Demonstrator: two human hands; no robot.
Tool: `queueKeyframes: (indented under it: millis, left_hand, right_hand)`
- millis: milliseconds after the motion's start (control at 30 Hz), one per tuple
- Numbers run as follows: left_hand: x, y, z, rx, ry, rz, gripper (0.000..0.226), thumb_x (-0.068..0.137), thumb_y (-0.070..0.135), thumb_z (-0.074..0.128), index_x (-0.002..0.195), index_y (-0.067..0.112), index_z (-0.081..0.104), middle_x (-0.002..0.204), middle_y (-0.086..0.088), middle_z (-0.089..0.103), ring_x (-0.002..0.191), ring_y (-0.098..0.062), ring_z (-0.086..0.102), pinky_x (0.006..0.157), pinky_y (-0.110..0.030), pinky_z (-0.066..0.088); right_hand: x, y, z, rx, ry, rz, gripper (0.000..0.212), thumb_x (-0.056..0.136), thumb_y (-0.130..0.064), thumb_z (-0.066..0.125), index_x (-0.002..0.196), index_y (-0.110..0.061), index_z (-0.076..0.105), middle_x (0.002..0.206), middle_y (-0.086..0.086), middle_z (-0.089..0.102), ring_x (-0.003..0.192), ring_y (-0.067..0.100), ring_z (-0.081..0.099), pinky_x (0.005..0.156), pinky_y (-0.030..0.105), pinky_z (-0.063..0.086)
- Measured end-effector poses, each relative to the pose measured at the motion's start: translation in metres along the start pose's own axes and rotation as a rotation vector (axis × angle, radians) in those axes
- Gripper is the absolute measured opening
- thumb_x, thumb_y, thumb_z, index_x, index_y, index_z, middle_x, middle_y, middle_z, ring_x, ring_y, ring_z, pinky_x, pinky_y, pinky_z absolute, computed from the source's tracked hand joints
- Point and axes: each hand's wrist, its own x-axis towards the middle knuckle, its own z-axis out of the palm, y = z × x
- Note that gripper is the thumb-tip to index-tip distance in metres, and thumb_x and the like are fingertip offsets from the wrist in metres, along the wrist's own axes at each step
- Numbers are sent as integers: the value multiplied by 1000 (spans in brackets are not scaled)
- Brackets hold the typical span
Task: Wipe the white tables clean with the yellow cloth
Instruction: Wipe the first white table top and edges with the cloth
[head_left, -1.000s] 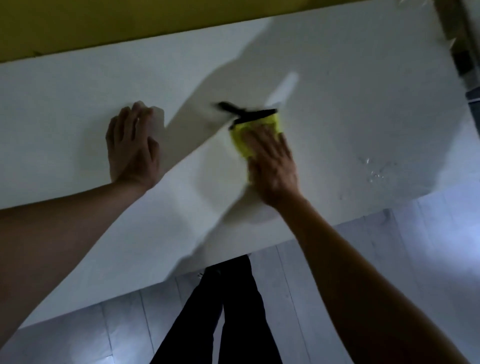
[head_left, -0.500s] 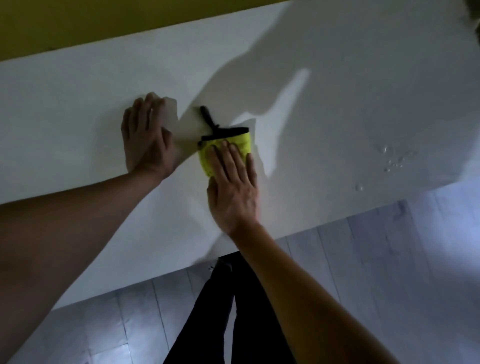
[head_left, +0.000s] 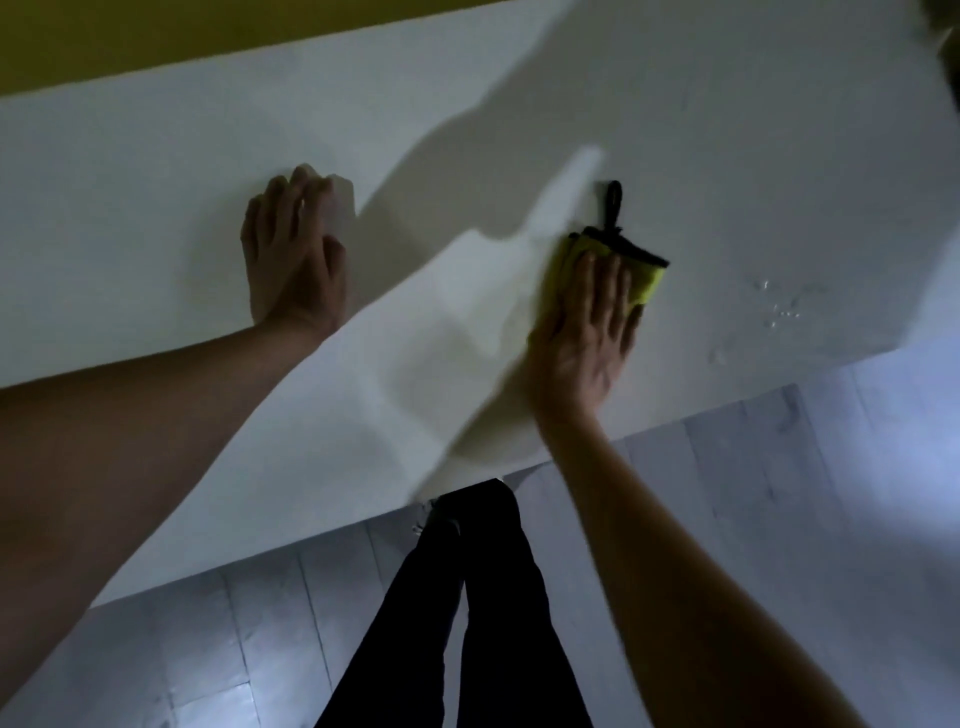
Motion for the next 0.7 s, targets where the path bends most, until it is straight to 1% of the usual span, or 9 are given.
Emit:
queueKeyframes:
  millis: [67, 167, 267, 333, 400, 467, 533, 600, 700]
  left_hand:
    - [-4, -1, 0, -33, 4, 16, 63, 99, 19, 40, 161, 11, 32, 170, -13, 25, 157, -35, 20, 129, -46, 10]
    - [-34, 0, -4, -61, 27, 40, 62, 99, 15, 41, 160, 7, 32, 168, -17, 29, 155, -36, 26, 128, -46, 14]
    - [-97, 4, -6, -71, 18, 141, 61, 99, 16, 41, 159, 5, 35, 166, -19, 32, 154, -37, 29, 126, -52, 20]
    - [-140, 9, -7, -95, 3, 181, 60, 99, 19, 39, 158, 5, 36, 166, -18, 31, 154, -37, 28, 125, -56, 22]
    - [-170, 14, -6, -96, -18, 167, 61, 100, 19, 38, 159, 5, 35, 168, -17, 28, 156, -36, 25, 125, -57, 22]
    - [-184, 17, -6, -75, -45, 139, 63, 100, 18, 37, 161, 6, 31, 170, -16, 24, 158, -35, 20, 126, -56, 20]
    - [-185, 18, -6, -44, -65, 129, 65, 99, 18, 37, 162, 8, 28, 171, -14, 20, 159, -34, 18, 127, -55, 18]
    - [-183, 19, -5, -19, -73, 127, 67, 97, 18, 38, 163, 9, 26, 171, -15, 19, 159, -35, 17, 128, -55, 17]
    - [-184, 18, -3, -13, -75, 132, 68, 97, 18, 38, 163, 8, 25, 171, -16, 19, 158, -37, 18, 128, -55, 17]
  right_hand:
    - [-41, -25, 8, 49, -25, -110, 60, 97, -26, 47, 155, -14, 35, 162, 8, 30, 153, 23, 20, 124, 46, 15]
    - [-101, -45, 12, 55, -194, -409, 61, 97, -29, 47, 156, -19, 32, 163, 4, 27, 154, 19, 12, 126, 47, 9]
    - [-107, -33, 6, 100, -281, -616, 58, 98, -27, 47, 155, -21, 34, 163, 2, 28, 154, 17, 13, 125, 49, 14]
    - [-91, -9, -4, 50, -301, -699, 59, 97, -26, 47, 155, -23, 34, 163, -1, 28, 154, 16, 14, 125, 48, 14]
    - [-71, 25, -16, 21, -271, -637, 60, 98, -25, 50, 155, -23, 33, 163, 1, 30, 154, 19, 16, 124, 51, 17]
    - [-50, 59, -29, -3, -225, -438, 61, 100, -27, 51, 157, -23, 30, 164, 3, 27, 154, 19, 14, 122, 51, 19]
    - [-36, 76, -39, -21, -213, -261, 58, 104, -35, 38, 159, -26, 21, 166, 0, 18, 155, 15, 6, 124, 47, 15]
    - [-32, 72, -40, -31, -194, -165, 58, 105, -39, 28, 160, -28, 15, 167, -1, 13, 155, 15, 3, 125, 46, 11]
    - [-51, 44, -32, -62, -161, -71, 60, 104, -36, 30, 160, -23, 14, 168, 3, 9, 155, 18, 0, 125, 47, 7]
